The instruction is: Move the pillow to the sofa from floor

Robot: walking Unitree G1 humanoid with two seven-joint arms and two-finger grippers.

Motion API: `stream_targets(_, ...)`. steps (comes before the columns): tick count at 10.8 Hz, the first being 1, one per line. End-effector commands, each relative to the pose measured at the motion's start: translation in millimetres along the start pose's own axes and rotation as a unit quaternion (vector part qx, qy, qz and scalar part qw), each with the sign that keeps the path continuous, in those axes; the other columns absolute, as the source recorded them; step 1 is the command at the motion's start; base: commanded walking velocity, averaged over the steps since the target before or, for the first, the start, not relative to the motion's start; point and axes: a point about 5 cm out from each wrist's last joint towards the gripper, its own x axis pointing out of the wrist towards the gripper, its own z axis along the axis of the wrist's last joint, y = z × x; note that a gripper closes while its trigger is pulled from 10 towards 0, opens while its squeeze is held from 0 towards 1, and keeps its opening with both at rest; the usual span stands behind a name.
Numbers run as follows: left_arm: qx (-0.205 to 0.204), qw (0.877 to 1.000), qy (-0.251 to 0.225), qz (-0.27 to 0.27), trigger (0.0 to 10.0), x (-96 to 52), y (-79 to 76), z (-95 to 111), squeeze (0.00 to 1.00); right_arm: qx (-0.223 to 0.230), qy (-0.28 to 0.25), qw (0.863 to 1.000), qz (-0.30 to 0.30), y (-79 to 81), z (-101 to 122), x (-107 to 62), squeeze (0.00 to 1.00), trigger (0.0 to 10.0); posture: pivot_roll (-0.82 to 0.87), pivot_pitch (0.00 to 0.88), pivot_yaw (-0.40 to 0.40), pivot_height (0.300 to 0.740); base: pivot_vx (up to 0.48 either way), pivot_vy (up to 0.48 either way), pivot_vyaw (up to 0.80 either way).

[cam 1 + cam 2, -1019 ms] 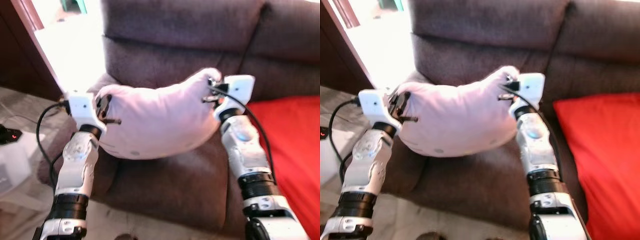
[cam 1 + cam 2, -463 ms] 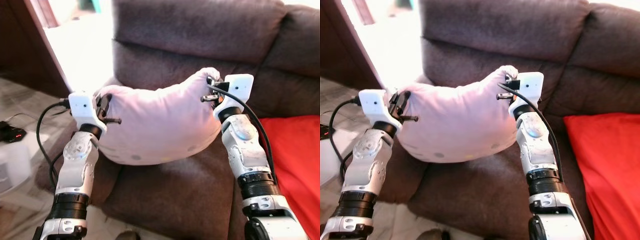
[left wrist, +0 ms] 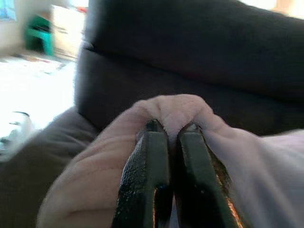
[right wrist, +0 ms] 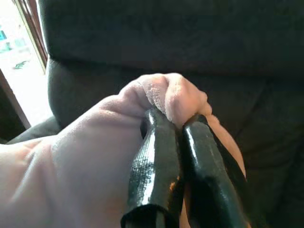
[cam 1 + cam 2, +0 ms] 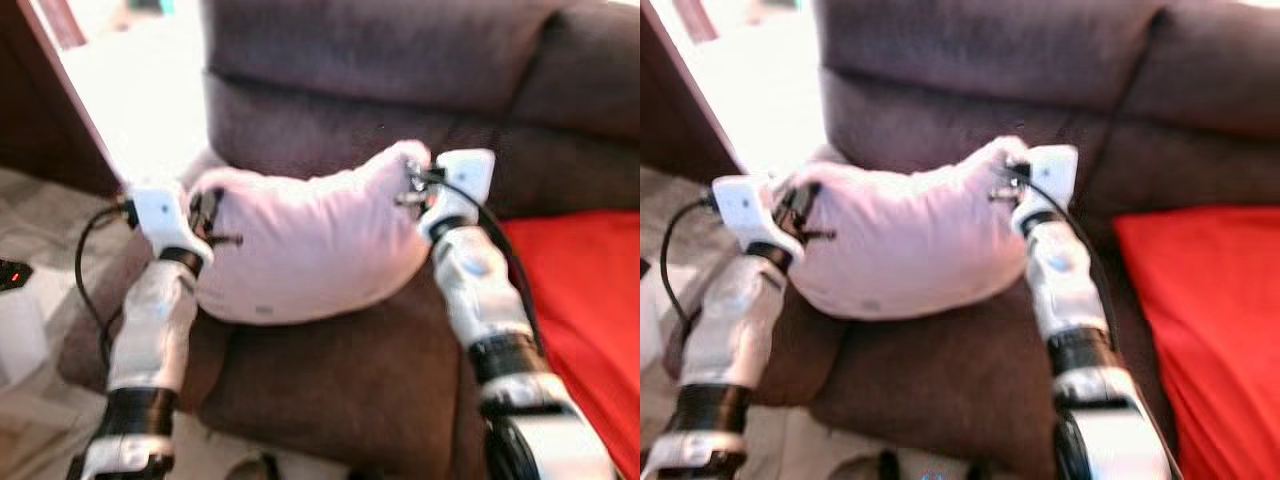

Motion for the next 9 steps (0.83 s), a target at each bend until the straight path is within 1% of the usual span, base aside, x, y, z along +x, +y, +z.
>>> stream_targets(1, -0.011, 0.996, -0.02, -0.083, 10.0, 0.1, -22.3, 16.5, 0.0, -0.002, -0.032, 0.999, 0.025, 11.8, 18.2, 9.7, 0.0, 10.0, 0.19, 0.151, -0.033, 0.74, 0.0, 0.0, 0.0)
stream_targets(2, -0.013, 0.989, -0.003, -0.148, 10.0, -6.5, -32.9, 20.6, 0.0, 0.005, -0.03, 0.999, 0.022, 13.2, 22.0, 17.0, 0.0, 10.0, 0.19, 0.151, -0.037, 0.74, 0.0, 0.0, 0.0)
stream_targets(3, -0.01, 0.985, -0.001, -0.17, 10.0, -9.8, -35.3, 25.1, 0.0, 0.013, -0.029, 0.999, 0.026, 16.1, 24.9, 21.9, 0.0, 10.0, 0.2, 0.151, -0.041, 0.74, 0.0, 0.0, 0.0)
stream_targets(4, -0.018, 0.98, 0.012, -0.196, 10.0, -13.3, -38.8, 28.7, 0.0, 0.02, -0.024, 0.999, 0.03, 20.5, 27.3, 27.2, 0.0, 10.0, 0.21, 0.153, -0.045, 0.74, 0.0, 0.0, 0.0)
stream_targets(5, -0.019, 0.973, 0.038, -0.227, 10.0, -18.6, -44.2, 25.5, 0.0, 0.027, -0.019, 0.999, 0.035, 24.8, 28.0, 30.9, 0.0, 10.0, 0.21, 0.153, -0.048, 0.74, 0.0, 0.0, 0.0)
stream_targets(6, -0.001, 0.963, 0.074, -0.257, 10.0, -27.5, -49.8, 15.1, 0.0, 0.026, -0.015, 0.999, 0.04, 29.2, 28.3, 33.9, 0.0, 10.0, 0.21, 0.158, -0.054, 0.74, 0.0, 0.0, 0.0)
stream_targets(7, -0.002, 0.955, 0.106, -0.276, 10.0, -37.6, -53.9, 5.7, 0.0, 0.032, -0.009, 0.998, 0.05, 36.0, 26.9, 36.4, 0.0, 10.0, 0.22, 0.16, -0.058, 0.74, 0.0, 0.0, 0.0)
stream_targets(8, 0.004, 0.951, 0.126, -0.282, 10.0, -43.8, -54.6, 0.2, 0.0, 0.035, -0.004, 0.998, 0.061, 40.8, 25.3, 37.1, 0.0, 10.0, 0.22, 0.163, -0.066, 0.74, 0.0, 0.0, 0.0)
stream_targets(9, 0.008, 0.951, 0.135, -0.279, 10.0, -46.3, -53.2, -3.2, 0.0, 0.045, 0.002, 0.997, 0.068, 43.4, 23.4, 37.5, 0.0, 10.0, 0.23, 0.164, -0.069, 0.74, 0.0, 0.0, 0.0)
